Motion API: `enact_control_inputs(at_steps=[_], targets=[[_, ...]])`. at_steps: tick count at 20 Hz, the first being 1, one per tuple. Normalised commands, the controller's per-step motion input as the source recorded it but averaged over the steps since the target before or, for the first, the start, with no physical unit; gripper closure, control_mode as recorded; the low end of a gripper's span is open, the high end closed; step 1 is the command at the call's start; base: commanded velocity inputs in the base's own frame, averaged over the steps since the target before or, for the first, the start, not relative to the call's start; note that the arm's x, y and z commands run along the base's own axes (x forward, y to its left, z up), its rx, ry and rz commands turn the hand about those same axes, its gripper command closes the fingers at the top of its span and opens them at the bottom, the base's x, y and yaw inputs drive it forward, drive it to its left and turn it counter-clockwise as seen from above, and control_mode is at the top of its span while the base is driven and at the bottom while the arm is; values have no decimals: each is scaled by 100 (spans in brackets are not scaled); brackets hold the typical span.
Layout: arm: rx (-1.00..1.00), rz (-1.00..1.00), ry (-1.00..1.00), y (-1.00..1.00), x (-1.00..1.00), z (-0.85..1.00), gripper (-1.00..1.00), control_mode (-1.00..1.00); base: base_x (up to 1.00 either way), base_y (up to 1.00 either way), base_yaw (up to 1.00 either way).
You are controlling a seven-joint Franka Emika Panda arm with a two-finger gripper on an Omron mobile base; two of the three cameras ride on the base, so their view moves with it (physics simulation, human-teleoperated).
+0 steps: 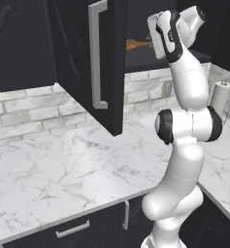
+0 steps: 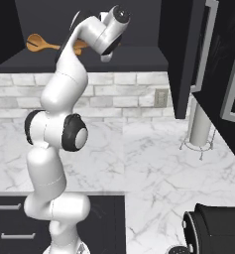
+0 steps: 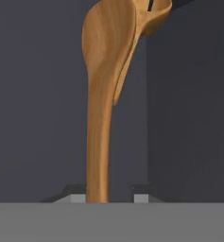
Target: Organize the utensils by type. Pick up the wooden spoons from the counter and place them in the open cabinet. Then pick up the metallic utensils from the counter and place them in the open drawer.
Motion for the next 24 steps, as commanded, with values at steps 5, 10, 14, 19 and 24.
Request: enact_control_inputs(at_steps=[5, 10, 14, 19, 24], targets=[[0, 8, -4, 0, 8, -33, -100, -100, 0, 0, 0], [0, 2, 0, 1, 9, -38, -100, -100, 0, 0, 0], [0, 0, 0, 0, 2, -33, -100, -100, 0, 0, 0], [0, 0, 1, -1, 0, -23, -100, -100, 0, 0, 0], [1, 0, 12, 0, -9, -6, -100, -100, 0, 0, 0]])
